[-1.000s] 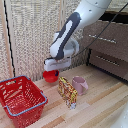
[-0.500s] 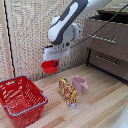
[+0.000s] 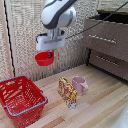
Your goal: Move your gripper in the direction of the red bowl and clutch it softly. Cautiously raise the red bowl up from the surface. Hover the red bowl above the basket and gently bring it down inside. Let go of the gripper's grasp when the red bowl is within the basket.
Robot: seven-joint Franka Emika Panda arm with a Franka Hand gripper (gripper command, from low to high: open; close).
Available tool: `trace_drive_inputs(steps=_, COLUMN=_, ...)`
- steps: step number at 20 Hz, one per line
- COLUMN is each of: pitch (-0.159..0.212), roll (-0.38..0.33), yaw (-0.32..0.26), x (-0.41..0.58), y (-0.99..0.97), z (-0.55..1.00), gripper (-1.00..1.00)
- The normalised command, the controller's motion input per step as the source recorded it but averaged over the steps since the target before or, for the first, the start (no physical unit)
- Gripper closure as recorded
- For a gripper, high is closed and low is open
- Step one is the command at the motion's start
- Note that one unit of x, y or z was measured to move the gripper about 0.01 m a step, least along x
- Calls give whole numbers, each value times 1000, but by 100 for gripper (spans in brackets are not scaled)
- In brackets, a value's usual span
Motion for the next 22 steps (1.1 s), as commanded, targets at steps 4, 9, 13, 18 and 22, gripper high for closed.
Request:
trace_drive_inputs(steps=4, pitch=-39, roll=72, yaw=19, x=-8, y=808, z=184, gripper=100)
trace_drive_inputs(steps=9, pitch=-88, roll=59, yaw=20, x=0, y=859, z=-26, gripper=100)
trace_drive_inputs(steps=13, pitch=-58, roll=12, yaw=25, x=1, y=916, z=-216, gripper=100)
trace_drive_inputs(steps=18, pitch=-5, roll=-61, yaw=43, x=39, y=653, z=-583, gripper=100)
trace_drive_inputs(steps=22, pitch=21, roll=-126, yaw=37, x=-26, y=131, z=-622, gripper=100)
